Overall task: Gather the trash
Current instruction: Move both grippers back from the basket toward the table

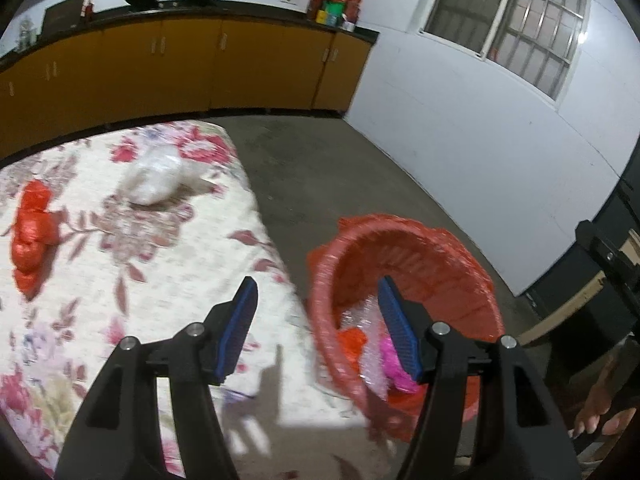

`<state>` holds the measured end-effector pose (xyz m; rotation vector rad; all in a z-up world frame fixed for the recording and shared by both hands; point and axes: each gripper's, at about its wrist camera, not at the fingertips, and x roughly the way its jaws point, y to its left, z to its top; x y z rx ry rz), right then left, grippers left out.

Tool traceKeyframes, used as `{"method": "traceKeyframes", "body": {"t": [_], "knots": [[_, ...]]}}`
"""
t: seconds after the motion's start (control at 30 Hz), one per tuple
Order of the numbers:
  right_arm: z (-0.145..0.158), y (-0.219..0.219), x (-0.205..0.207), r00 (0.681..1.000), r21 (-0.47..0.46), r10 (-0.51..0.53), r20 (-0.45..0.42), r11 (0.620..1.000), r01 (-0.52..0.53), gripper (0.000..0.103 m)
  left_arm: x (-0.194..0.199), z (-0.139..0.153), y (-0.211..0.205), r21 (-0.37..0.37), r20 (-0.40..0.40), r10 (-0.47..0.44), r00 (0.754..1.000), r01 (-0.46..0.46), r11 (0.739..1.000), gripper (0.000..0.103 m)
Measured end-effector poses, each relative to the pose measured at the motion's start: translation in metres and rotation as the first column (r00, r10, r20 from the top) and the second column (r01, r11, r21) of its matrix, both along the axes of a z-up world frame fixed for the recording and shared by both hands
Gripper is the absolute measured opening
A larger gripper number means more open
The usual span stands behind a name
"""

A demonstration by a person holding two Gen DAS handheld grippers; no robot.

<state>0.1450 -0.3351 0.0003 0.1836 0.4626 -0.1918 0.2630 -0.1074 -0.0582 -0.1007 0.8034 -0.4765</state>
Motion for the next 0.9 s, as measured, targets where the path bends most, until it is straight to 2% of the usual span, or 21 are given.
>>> {"method": "traceKeyframes", "body": {"t": [0.13,0.27,0.4,0.5,0.63,0.8,0.9], "knots": [[0.004,0.013,0.004,1.0,-0.03,0.025,0.017,0.999,-0.024,0.072,0.005,0.006,0.033,0.06,0.057,0.084,0.995,-0.087,0.994,0.068],[0.008,0.034,0.016,0.997,-0.054,0.067,0.031,0.996,-0.066,0.082,0.016,0.01,0.075,0.106,0.104,0.186,0.977,-0.197,0.975,0.072],[0.006,0.06,0.037,0.992,-0.059,0.126,0.024,0.99,-0.125,0.085,0.03,0.013,0.125,0.123,0.12,0.297,0.947,-0.311,0.942,0.077],[0.004,0.084,0.058,0.982,-0.051,0.19,0.018,0.981,-0.189,0.092,0.04,0.011,0.161,0.137,0.131,0.368,0.92,-0.385,0.913,0.082],[-0.005,0.124,0.095,0.961,-0.064,0.275,-0.017,0.959,-0.276,0.097,0.056,0.0,0.2,0.128,0.092,0.438,0.894,-0.447,0.886,0.084],[-0.023,0.167,0.135,0.941,-0.084,0.331,-0.07,0.938,-0.336,0.098,0.077,-0.02,0.22,0.111,0.009,0.482,0.876,-0.48,0.87,0.085],[-0.035,0.183,0.152,0.933,-0.085,0.347,-0.101,0.931,-0.355,0.098,0.092,-0.035,0.222,0.114,-0.028,0.483,0.875,-0.477,0.871,0.085]]}}
